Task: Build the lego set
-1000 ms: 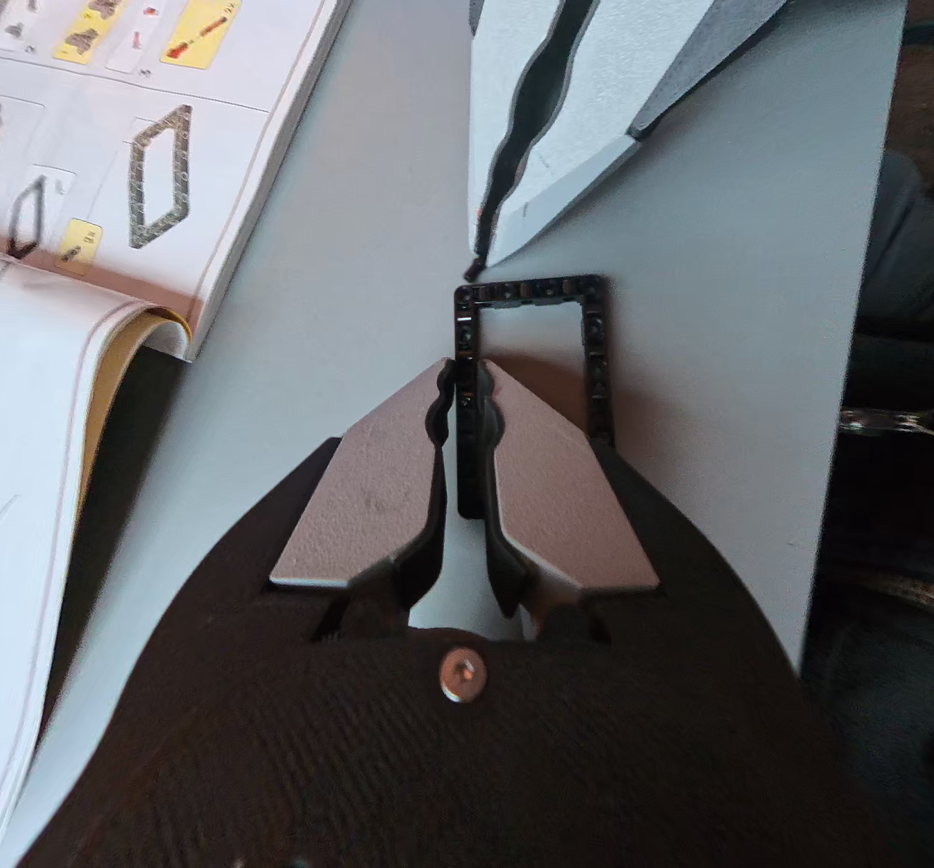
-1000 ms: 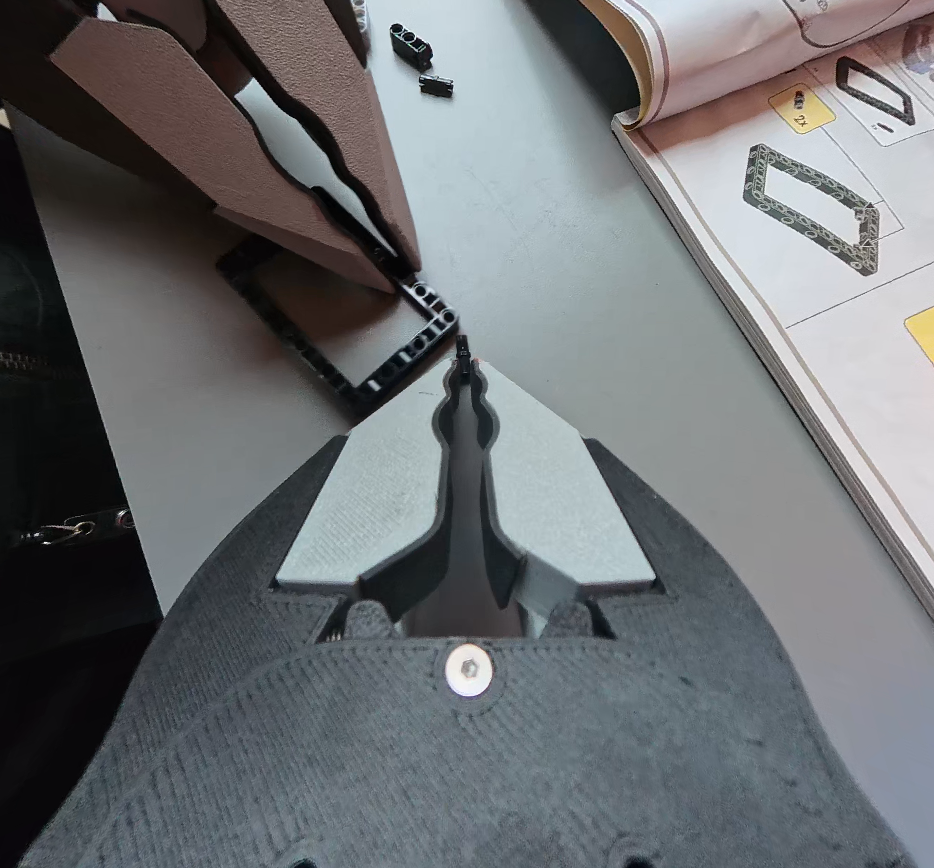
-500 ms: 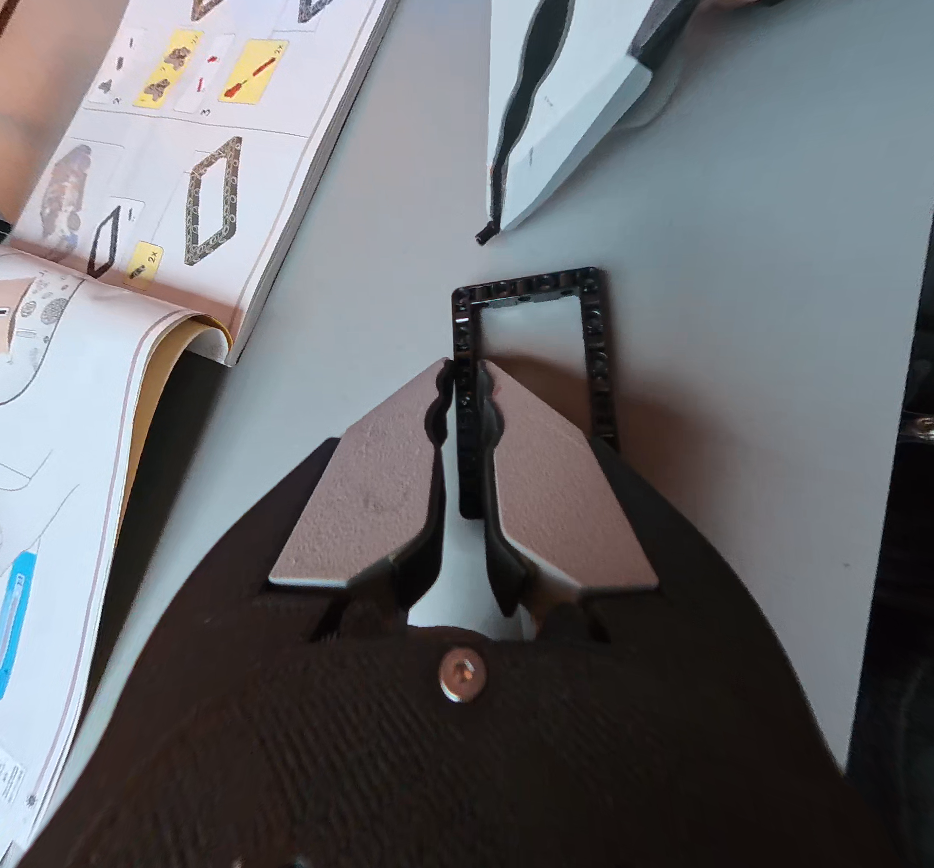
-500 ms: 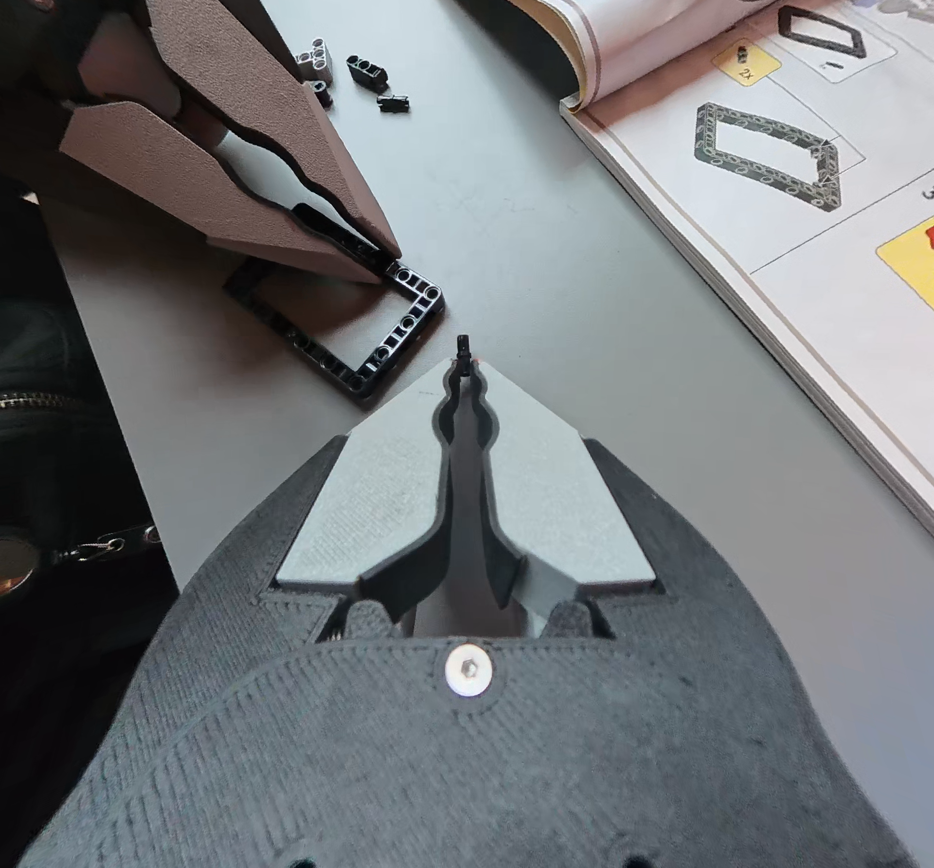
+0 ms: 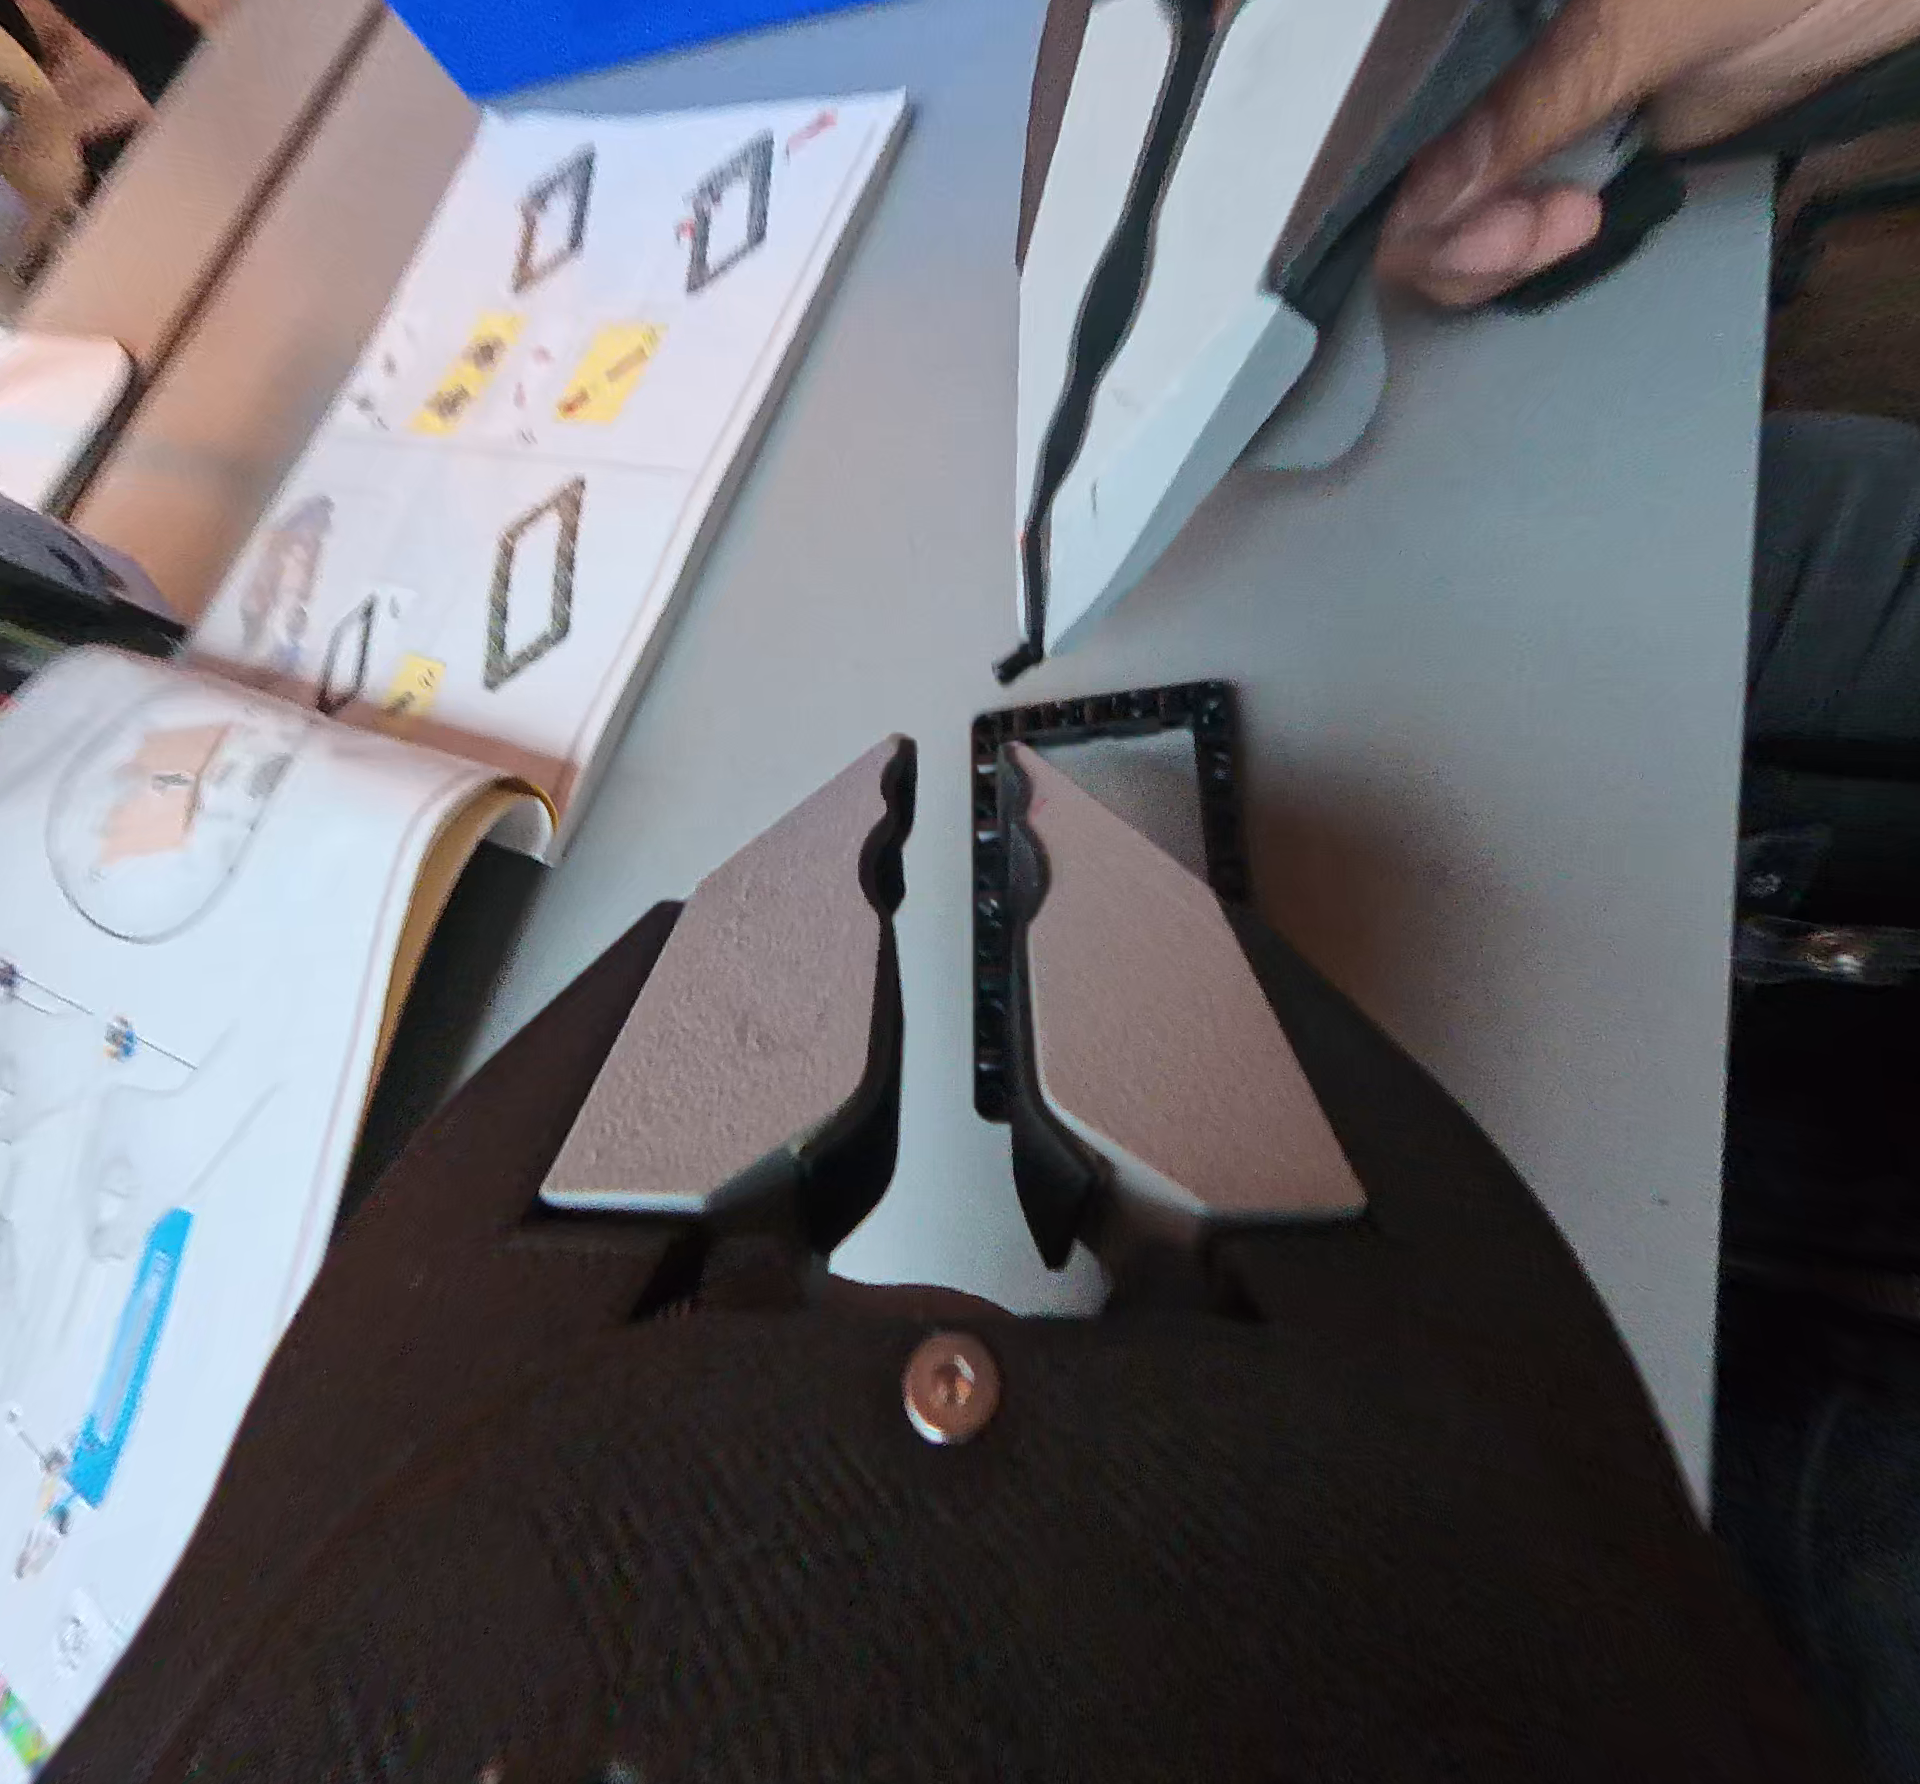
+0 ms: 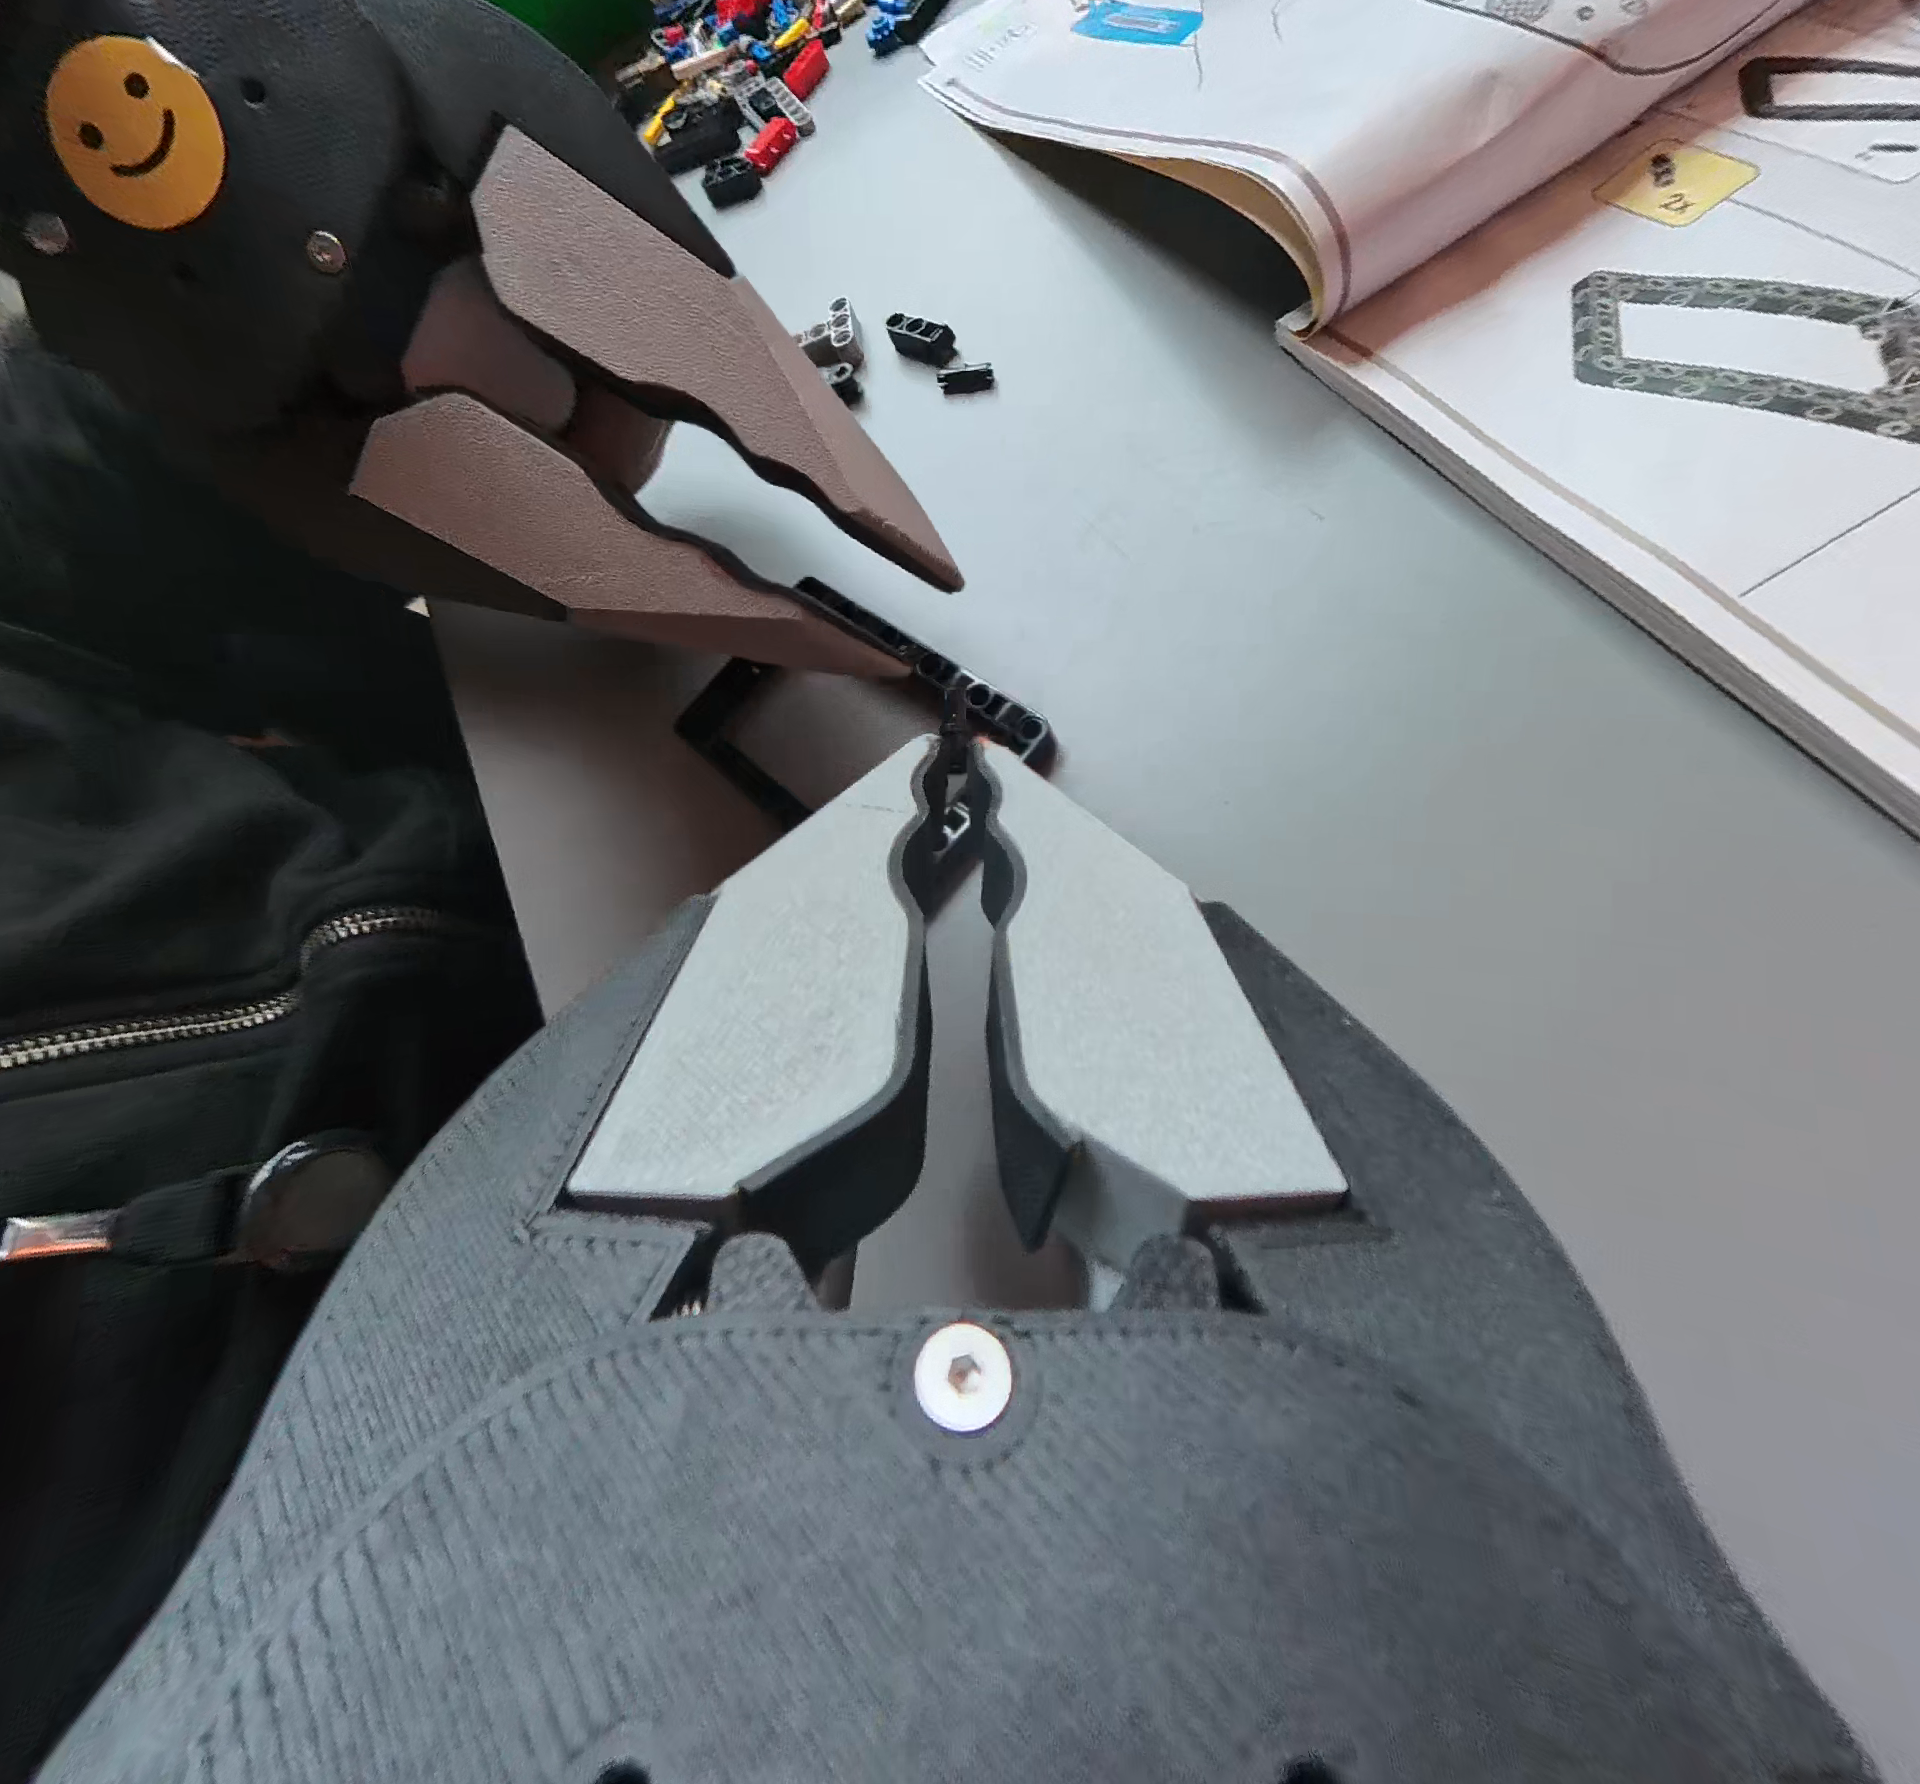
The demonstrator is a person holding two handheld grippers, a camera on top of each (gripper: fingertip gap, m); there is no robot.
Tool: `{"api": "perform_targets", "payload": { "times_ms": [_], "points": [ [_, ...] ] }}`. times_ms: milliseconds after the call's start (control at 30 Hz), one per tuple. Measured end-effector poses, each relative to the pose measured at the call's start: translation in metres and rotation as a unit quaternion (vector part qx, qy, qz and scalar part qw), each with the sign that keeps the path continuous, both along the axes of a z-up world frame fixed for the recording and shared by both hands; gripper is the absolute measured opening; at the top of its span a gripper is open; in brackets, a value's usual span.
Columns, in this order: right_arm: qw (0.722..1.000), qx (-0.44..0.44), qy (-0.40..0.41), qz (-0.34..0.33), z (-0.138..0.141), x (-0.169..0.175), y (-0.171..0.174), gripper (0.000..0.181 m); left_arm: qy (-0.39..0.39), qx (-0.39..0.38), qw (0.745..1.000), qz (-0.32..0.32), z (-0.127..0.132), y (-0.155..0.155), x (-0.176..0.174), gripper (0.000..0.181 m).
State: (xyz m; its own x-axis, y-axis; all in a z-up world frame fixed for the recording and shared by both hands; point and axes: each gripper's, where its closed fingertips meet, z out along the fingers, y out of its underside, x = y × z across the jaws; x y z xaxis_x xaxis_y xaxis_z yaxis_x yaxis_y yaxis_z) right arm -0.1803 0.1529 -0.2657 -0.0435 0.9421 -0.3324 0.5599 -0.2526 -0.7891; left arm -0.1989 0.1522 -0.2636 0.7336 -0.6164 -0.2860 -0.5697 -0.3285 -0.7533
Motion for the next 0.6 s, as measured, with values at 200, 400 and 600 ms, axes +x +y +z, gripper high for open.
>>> {"api": "perform_targets", "payload": {
  "times_ms": [200, 400, 600],
  "points": [
    [0.997, -0.079, 0.008, -0.002, 0.007, -0.001, -0.008, 0.0, 0.08, 0.081, 0.991, -0.071, 0.005, -0.004, 0.011, 0.01],
    [0.992, -0.123, -0.004, -0.004, 0.004, -0.002, -0.012, 0.0, 0.159, 0.118, 0.973, -0.114, -0.002, -0.003, 0.014, 0.008],
    [0.992, -0.119, -0.032, -0.008, -0.006, -0.004, -0.015, 0.0, 0.207, 0.11, 0.961, -0.148, -0.015, -0.002, 0.013, 0.003]
  ]
}}
